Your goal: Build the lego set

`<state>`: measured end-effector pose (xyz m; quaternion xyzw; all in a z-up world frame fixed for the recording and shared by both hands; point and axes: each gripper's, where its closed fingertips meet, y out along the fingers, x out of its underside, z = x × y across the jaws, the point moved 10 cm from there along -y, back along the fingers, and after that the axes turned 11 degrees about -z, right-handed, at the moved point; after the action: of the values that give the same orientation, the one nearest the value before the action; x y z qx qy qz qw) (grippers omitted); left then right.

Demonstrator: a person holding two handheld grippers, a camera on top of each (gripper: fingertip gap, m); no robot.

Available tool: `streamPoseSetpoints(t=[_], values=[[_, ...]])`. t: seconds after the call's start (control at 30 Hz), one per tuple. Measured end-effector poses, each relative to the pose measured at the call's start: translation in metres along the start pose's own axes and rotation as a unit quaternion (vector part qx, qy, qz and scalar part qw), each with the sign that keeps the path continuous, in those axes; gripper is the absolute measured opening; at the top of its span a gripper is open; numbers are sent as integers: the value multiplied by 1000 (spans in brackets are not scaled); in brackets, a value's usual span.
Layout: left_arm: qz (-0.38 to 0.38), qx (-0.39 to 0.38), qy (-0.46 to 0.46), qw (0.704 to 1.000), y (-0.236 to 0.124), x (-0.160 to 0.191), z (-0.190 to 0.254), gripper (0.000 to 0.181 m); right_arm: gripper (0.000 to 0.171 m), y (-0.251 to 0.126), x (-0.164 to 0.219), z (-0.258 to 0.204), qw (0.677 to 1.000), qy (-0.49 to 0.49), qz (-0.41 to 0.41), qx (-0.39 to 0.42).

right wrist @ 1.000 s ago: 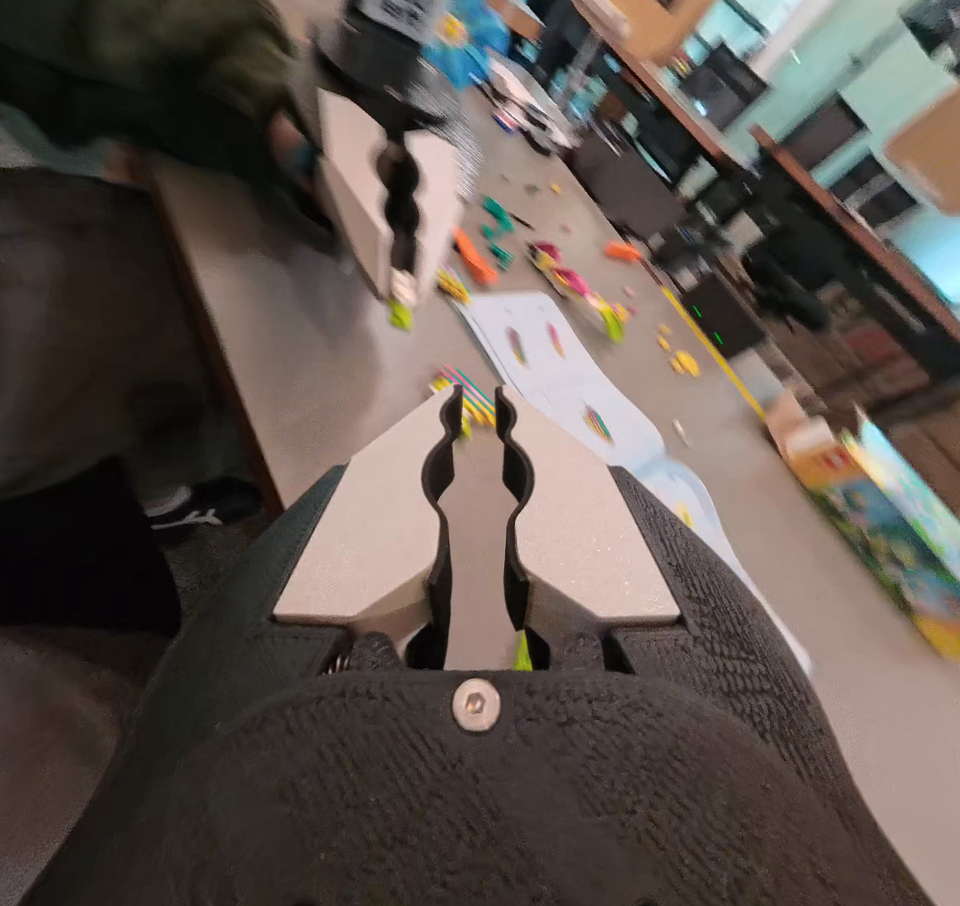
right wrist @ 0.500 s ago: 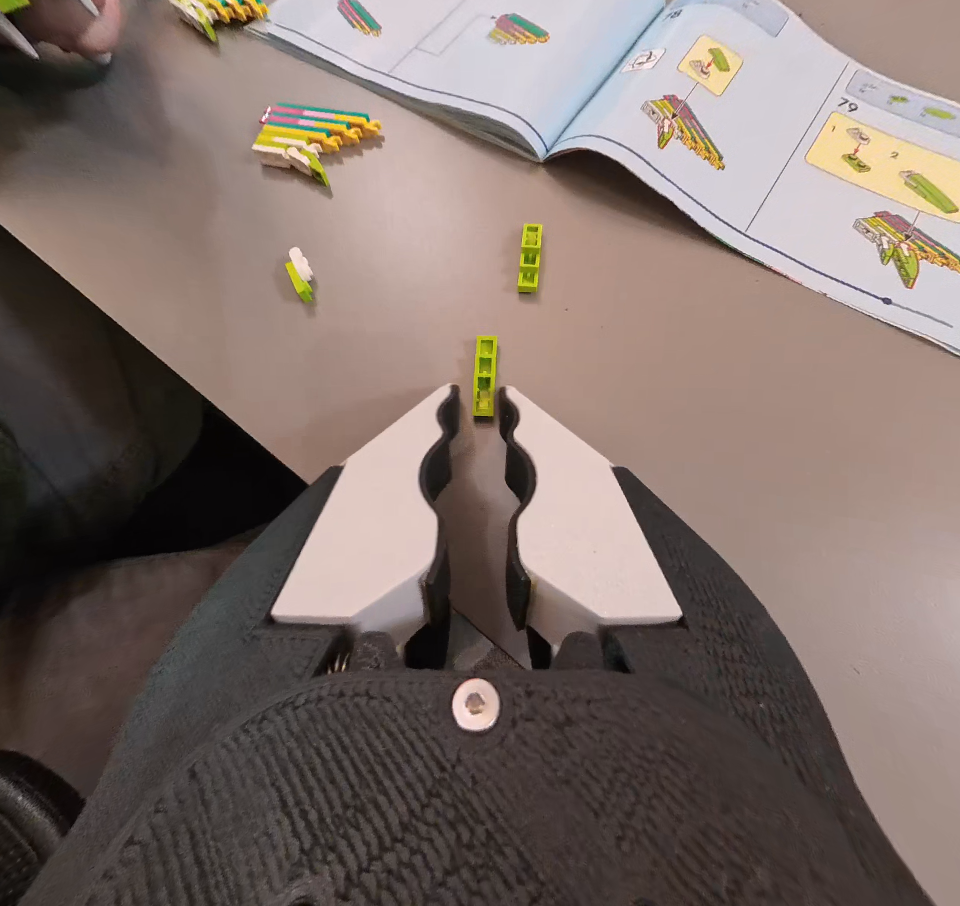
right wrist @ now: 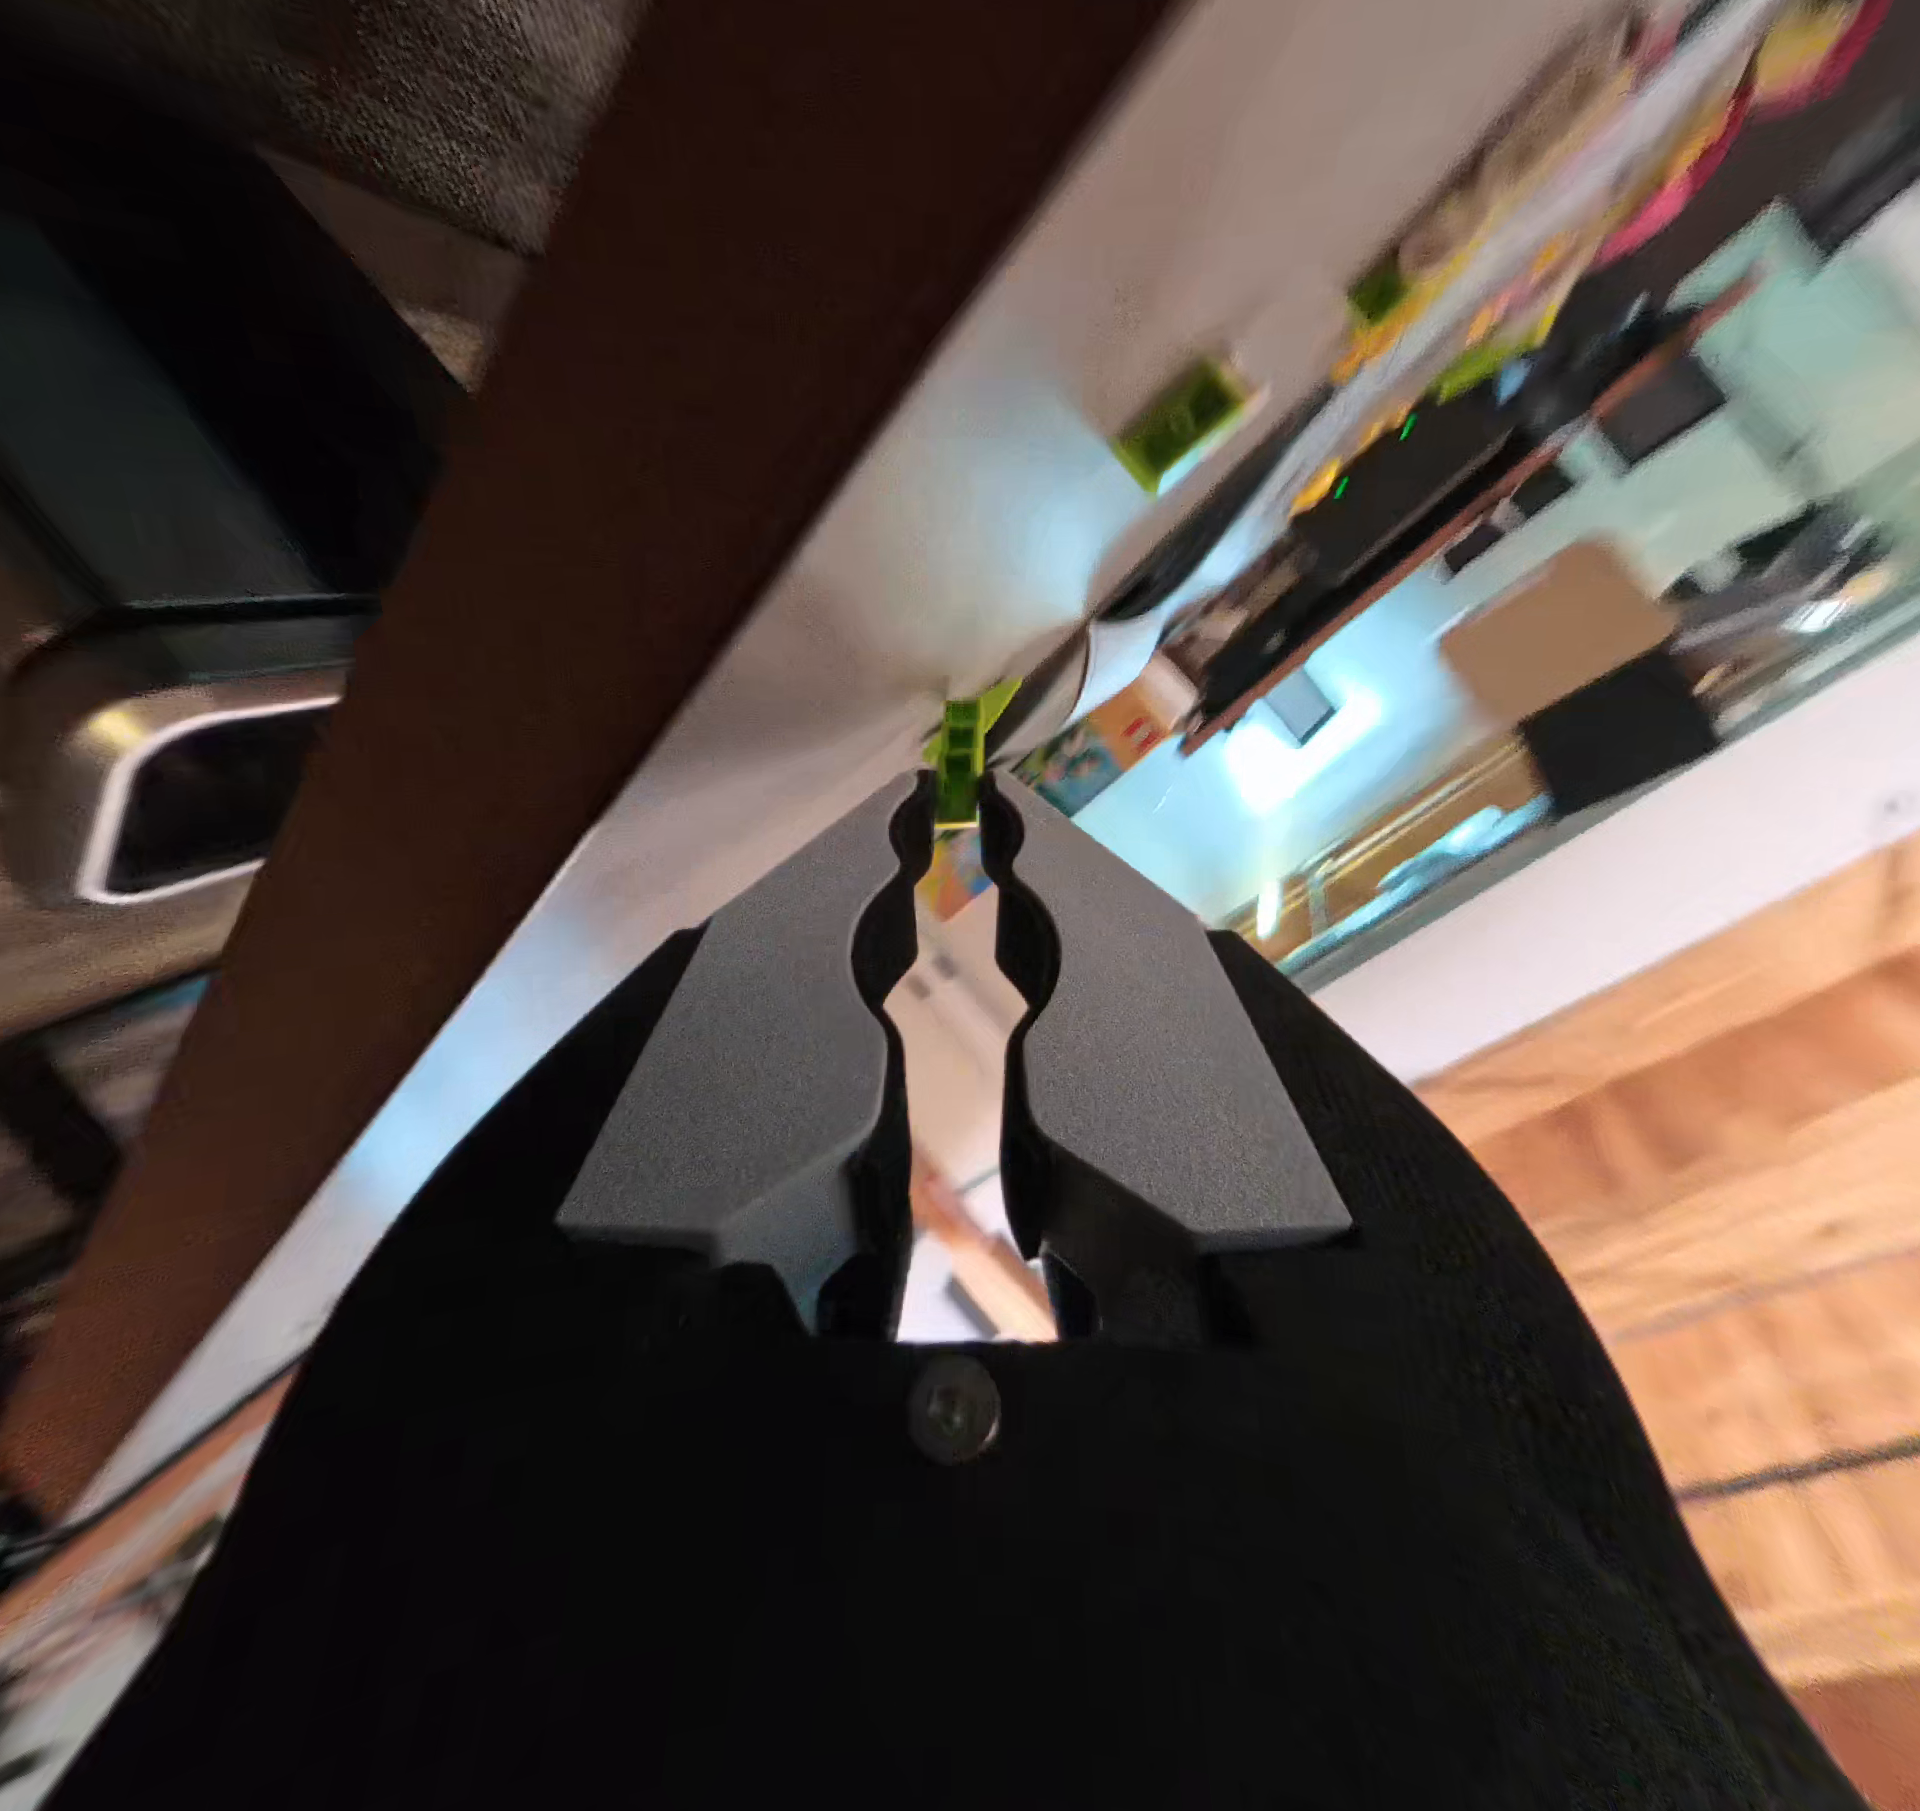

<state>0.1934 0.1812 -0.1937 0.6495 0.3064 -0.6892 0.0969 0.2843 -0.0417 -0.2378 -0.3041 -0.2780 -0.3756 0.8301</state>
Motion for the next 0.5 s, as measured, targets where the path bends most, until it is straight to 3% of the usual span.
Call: streamPoseSetpoints(t=[0.13, 0.2, 0.3, 0.37, 0.4, 0.43, 0.5], values=[[1, -1, 2, 1000, -1, -1, 0, 6, 7, -8, -2, -4, 995, -86, 56, 14], [1, 1, 0, 1000, 0, -1, 0, 6, 15, -11, -2, -3, 993, -88, 66, 31], [0, 1, 0, 1000, 0, 0, 0, 6, 38, -19, 6, 1, 996, -42, 78, 14], [1, 0, 0, 1000, 0, -1, 0, 6, 38, -23, 17, 5, 993, 80, 82, -28], [2, -1, 0, 1000, 0, -1, 0, 6, 37, -22, 26, 10, 974, 203, 77, -62], [2, -1, 0, 1000, 0, -1, 0, 6, 37, -20, 34, 13, 924, 350, 75, -132], [2, -2, 1, 1000, 0, -1, 0, 6, 34, -15, 43, 15, 748, 594, 116, -274]])
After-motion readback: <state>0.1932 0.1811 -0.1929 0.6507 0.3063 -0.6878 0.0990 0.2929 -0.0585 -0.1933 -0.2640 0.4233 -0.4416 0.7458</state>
